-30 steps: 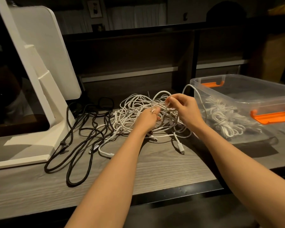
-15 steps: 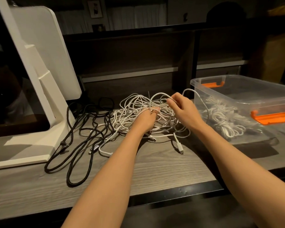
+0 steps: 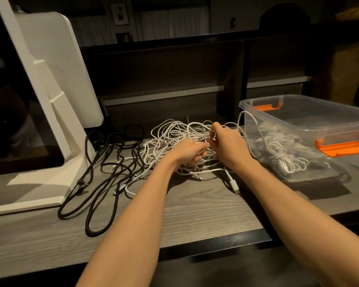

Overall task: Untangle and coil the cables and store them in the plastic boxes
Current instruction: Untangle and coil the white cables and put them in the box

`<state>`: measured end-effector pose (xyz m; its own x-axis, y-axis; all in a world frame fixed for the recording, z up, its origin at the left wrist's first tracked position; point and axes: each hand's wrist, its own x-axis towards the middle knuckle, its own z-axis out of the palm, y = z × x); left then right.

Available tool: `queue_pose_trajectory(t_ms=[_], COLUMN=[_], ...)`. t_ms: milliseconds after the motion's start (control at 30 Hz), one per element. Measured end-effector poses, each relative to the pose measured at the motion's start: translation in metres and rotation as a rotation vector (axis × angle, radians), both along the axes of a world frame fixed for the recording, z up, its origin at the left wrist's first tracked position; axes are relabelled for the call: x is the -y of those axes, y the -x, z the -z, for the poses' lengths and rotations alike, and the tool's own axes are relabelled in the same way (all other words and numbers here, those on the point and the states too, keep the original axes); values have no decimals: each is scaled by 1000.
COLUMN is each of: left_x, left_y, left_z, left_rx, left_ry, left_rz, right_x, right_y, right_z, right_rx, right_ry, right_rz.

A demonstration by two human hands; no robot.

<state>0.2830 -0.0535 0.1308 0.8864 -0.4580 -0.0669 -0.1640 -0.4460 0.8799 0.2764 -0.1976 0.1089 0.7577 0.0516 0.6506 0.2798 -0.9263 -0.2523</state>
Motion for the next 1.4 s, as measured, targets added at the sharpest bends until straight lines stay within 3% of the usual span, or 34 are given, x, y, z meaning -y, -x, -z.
queue_pose_trajectory(t_ms=[133,267,400,533,633,733,833,900,1033,1200,1400], left_x=[2,5,7,10,9,5,2,3,4,2,2], left_y=[3,-1,-5,-8,-9,-10,-9,-4,-2,-6,-5], left_z=[-4,-3,-1,5,5,-1,-4,-4,-8,-9,-3], left_rx=[-172,-91,35,44,-15,-108,-345,-459,-562,-498,-173], left_ry=[229,421,570,573,697,869,1140,1204,1161,1053,482], left_rz=[83,-181,-380,-536,-535,-499,-457,-421,-356,-335,-172], right_x=[4,7,9,3,2,8,11,9,5,-6,-6], right_y=[-3,-2,-2,-1,0,-2,-5,-7,-10,-3,6], right_z=[2,2,4,2,3,5,8,9,12,7,-4], right_rx=[-8,-14,-64,-75,-131,-261,-223,-161,-39,-18,46], right_ry=[-66,-225,-134,1,97,70,62,72,-112,-469,-710], right_rz=[-9,-150,-117,-52,-87,-135,-88,-64,-39,-66,-315])
